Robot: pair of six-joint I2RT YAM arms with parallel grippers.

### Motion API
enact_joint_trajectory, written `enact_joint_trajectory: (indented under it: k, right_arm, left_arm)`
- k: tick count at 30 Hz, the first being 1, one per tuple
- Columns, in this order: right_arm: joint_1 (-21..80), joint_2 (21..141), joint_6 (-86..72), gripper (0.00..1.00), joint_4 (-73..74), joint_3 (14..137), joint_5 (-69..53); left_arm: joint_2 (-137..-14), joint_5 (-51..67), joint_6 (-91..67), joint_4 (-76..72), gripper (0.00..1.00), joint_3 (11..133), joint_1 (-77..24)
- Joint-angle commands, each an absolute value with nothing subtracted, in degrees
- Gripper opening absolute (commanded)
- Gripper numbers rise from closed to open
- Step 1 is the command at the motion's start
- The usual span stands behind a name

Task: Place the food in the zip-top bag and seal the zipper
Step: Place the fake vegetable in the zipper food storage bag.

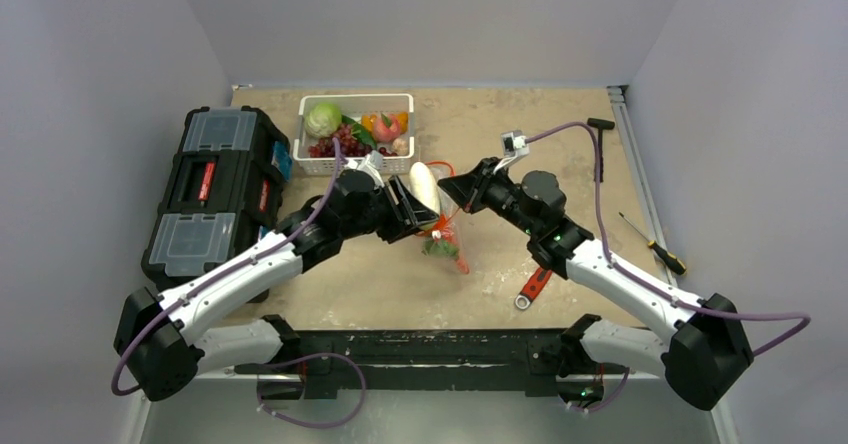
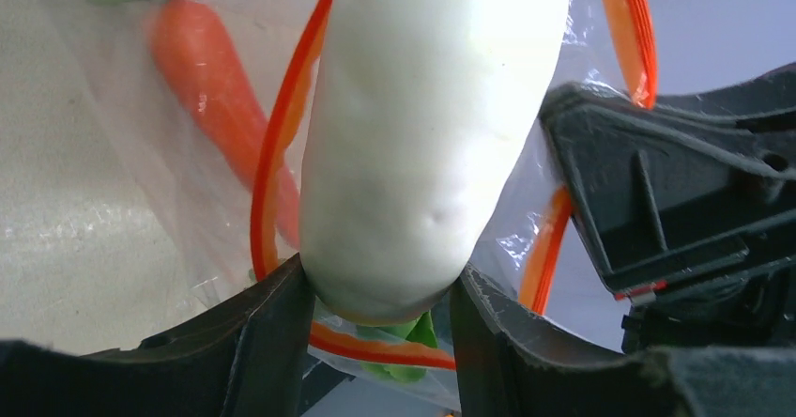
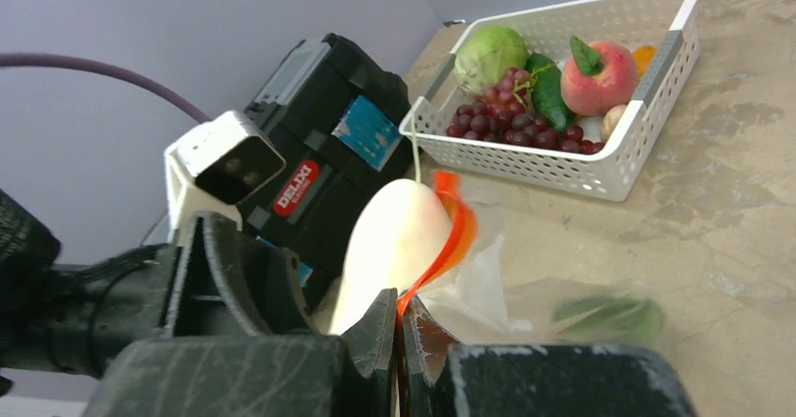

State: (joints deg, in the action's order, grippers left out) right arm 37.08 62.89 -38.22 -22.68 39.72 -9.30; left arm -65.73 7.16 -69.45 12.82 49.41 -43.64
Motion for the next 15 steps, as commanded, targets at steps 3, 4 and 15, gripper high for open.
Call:
enact_joint_trajectory:
  k: [3,4,15]
  right_arm:
    - [37.41,65.68,-28.36,0.0,-19.94,44.88,-10.33]
    - [37.51,65.67,-28.2,0.0,-19.87,44.89,-10.43]
    - [37.79,65.13,-25.18,0.0,-23.51,45.41,-10.71]
  left_arm:
    - [-61.83,12.27,-70.33,12.4,0.0,50.97,-43.77]
    - [-61.39,12.14,-70.67,12.35,0.01,51.1,-43.77]
    - [-65.09,17.98,-75.48,14.76,0.07,53.09,-43.56]
